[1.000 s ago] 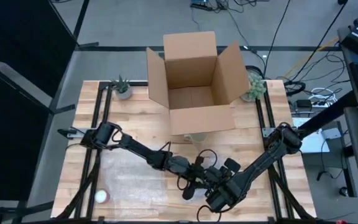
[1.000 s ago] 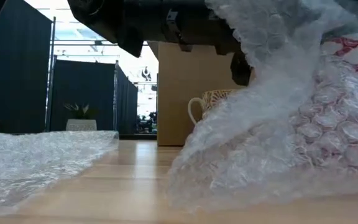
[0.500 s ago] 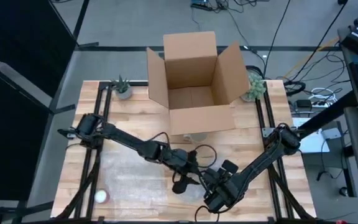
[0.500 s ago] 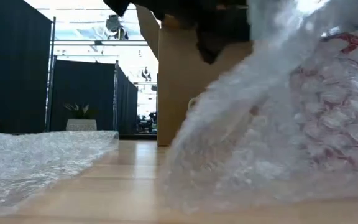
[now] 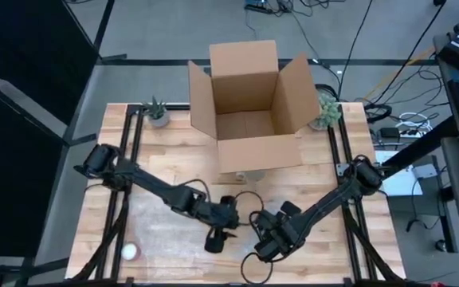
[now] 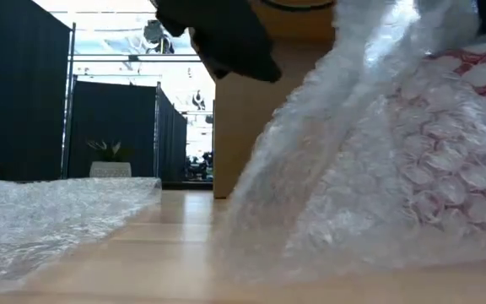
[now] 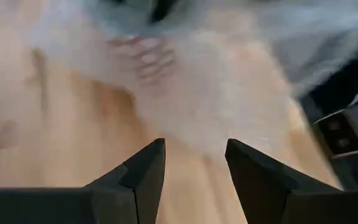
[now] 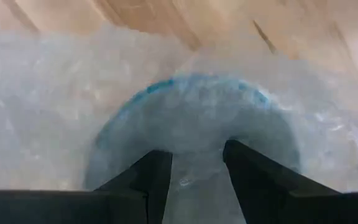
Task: Wrap mug
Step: Wrap the red mug with the right transparent bubble wrap
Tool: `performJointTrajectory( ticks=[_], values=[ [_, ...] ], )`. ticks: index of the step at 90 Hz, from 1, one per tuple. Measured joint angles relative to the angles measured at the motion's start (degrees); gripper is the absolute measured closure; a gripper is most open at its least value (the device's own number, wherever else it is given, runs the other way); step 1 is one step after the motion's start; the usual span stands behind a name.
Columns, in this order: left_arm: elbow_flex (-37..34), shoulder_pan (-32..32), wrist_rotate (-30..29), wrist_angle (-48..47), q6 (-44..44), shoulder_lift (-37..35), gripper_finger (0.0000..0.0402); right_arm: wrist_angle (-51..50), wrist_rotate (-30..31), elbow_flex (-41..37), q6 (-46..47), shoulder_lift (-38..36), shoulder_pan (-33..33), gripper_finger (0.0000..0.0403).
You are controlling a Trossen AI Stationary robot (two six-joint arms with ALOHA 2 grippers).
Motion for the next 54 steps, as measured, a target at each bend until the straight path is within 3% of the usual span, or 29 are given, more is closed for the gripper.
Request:
performJointTrajectory(
  ticks=[19, 42, 54],
  values=[
    [-5.31, -2.05, -0.33, 22.82, -3.52, 1.37, 0.0238, 2.80, 0.30, -1.42, -0.24, -0.24, -0.47, 0.0259],
    [-3.00, -0.20, 0.21, 33.38, -3.88, 8.71, 0.0238, 3.10, 0.65, -1.50, -0.85, -0.52, -0.46, 0.0259],
    [0.69, 1.42, 2.72, 33.71, -2.41, 12.06, 0.0238, 3.08, 0.59, -1.65, -1.83, -1.11, -0.42, 0.0259]
  ],
)
